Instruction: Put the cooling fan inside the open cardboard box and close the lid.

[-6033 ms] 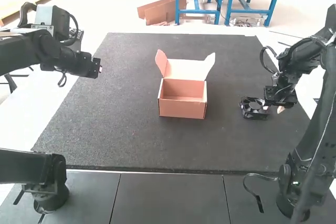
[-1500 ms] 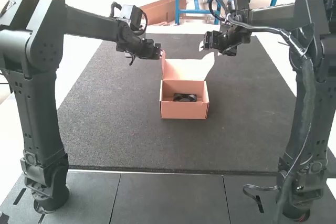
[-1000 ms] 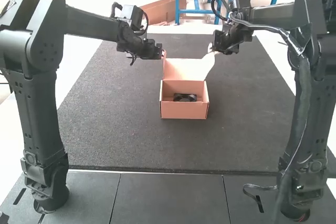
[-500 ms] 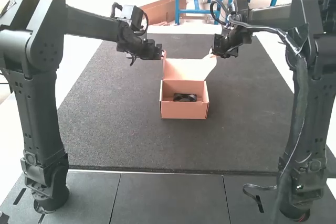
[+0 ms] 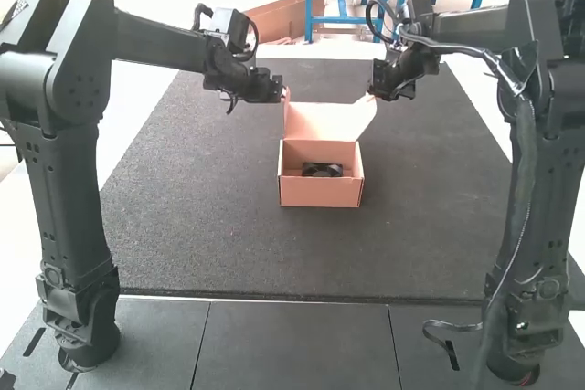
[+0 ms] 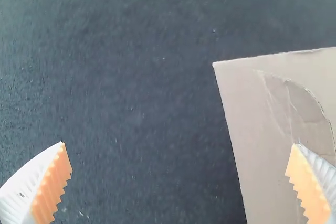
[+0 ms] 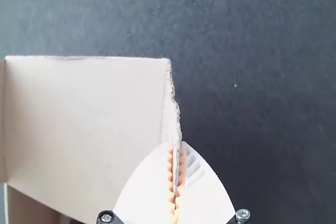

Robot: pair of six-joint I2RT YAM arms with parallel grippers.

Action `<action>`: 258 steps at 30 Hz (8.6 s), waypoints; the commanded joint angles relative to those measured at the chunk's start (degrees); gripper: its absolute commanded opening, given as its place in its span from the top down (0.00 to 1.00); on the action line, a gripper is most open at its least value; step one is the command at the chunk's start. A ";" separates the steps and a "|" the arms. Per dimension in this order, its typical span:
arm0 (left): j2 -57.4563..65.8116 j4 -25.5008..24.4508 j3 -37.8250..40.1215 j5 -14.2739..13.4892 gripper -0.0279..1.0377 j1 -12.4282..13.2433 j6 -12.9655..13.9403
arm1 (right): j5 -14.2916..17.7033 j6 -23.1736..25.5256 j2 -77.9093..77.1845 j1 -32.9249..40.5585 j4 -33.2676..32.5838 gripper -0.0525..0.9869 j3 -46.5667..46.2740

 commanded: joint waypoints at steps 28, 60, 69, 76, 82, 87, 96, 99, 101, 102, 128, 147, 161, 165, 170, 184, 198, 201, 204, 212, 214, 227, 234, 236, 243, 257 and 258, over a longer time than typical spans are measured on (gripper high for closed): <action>-2.74 -4.13 -0.50 1.21 0.06 -1.76 -0.33 | 3.94 -2.65 -14.90 8.72 2.74 0.94 -16.76; -12.67 -4.04 -15.97 3.06 0.06 -4.92 -0.07 | 4.99 -2.30 -23.25 12.33 5.47 0.94 -31.88; -18.65 -5.09 -20.98 2.97 0.06 -4.92 0.64 | 8.94 -4.41 -25.80 13.29 5.56 0.96 -36.10; -22.43 -4.39 -24.67 2.88 0.06 -4.92 0.99 | 10.26 -5.99 -26.50 13.91 6.08 0.96 -39.17; -25.06 -4.39 -25.64 2.79 0.06 -4.83 1.34 | 12.11 -7.14 -26.50 14.26 7.75 0.94 -40.67; -26.38 -2.90 -24.93 -0.02 0.06 -4.66 2.75 | 12.11 -6.26 -26.85 14.44 8.37 0.42 -38.91; -25.41 1.50 -19.22 -10.92 0.06 -4.92 3.63 | 9.91 -5.47 -28.61 13.82 4.59 0.07 -36.54; -23.57 2.55 -16.15 -14.43 0.06 -4.92 3.80 | 8.59 -5.47 -31.42 13.82 4.68 0.07 -36.71; -21.99 3.17 -14.04 -15.05 0.06 -4.92 3.98 | 7.80 -5.47 -33.36 13.82 4.68 0.07 -36.80; -21.28 3.17 -12.89 -15.05 0.06 -4.92 4.07 | 7.01 -5.29 -34.32 13.64 4.77 0.07 -36.80; -8.80 -2.98 -2.79 -12.41 0.06 -9.58 5.30 | 11.67 -5.11 -41.09 -3.76 4.06 0.07 -34.25; -7.48 -8.61 -3.49 -9.69 0.06 -9.58 5.21 | 6.57 -5.29 -40.47 -4.46 -1.83 0.07 -34.17; -4.23 -11.60 -6.30 -6.70 0.06 -9.14 6.79 | 6.40 -5.20 -38.28 -4.46 -1.39 0.07 -33.64; -2.91 -8.61 -8.59 -6.70 0.06 -9.05 6.88 | 7.10 -5.20 -38.28 -4.46 -1.30 0.07 -33.73; -1.86 -5.88 -9.38 -6.70 0.06 -9.05 7.23 | 8.77 -5.38 -38.19 -4.46 -1.21 0.07 -33.90; -7.84 -5.09 -0.41 -6.43 0.06 -7.12 7.14 | 9.21 -5.03 -38.01 -5.87 1.60 0.07 -33.20; -22.95 -10.46 1.26 2.53 0.06 1.58 10.13 | 9.47 -3.27 -43.73 -5.87 19.53 0.07 -35.40; -27.79 -5.18 -3.75 2.35 0.06 2.55 11.01 | 10.70 -3.62 -45.66 -6.13 22.34 0.07 -38.56; -34.56 2.55 -11.31 -0.81 0.06 3.78 10.39 | 12.64 -7.40 -48.56 -6.13 24.89 0.07 -42.25; -54.95 27.95 -38.29 -4.68 0.06 4.13 10.04 | 16.15 -9.86 -59.46 -6.22 35.35 0.07 -55.70; -59.78 29.97 -43.66 -5.82 0.06 4.22 10.04 | 16.86 -9.86 -62.10 -6.22 38.34 0.07 -59.13; -88.34 30.15 -67.91 -9.34 0.06 4.22 10.04 | 18.79 -13.11 -76.86 -6.22 52.05 0.07 -78.90; -103.90 25.40 -75.91 -9.95 0.07 4.31 10.04 | 17.65 -14.61 -81.61 -6.22 55.65 0.07 -86.64; -107.06 23.38 -77.32 -10.39 0.07 4.31 10.04 | 17.56 -15.31 -83.01 -6.22 56.36 0.07 -88.66; -107.15 23.38 -79.87 -13.64 0.07 4.31 8.46 | 17.21 -16.80 -90.40 -6.31 55.48 0.07 -93.67; -107.15 19.34 -81.80 -12.41 0.07 8.35 6.35 | 17.47 -15.66 -113.51 -7.10 33.07 0.07 -93.93; -107.15 19.16 -81.89 -12.15 0.07 8.96 6.26 | 17.38 -15.57 -113.69 -7.54 32.63 0.07 -93.84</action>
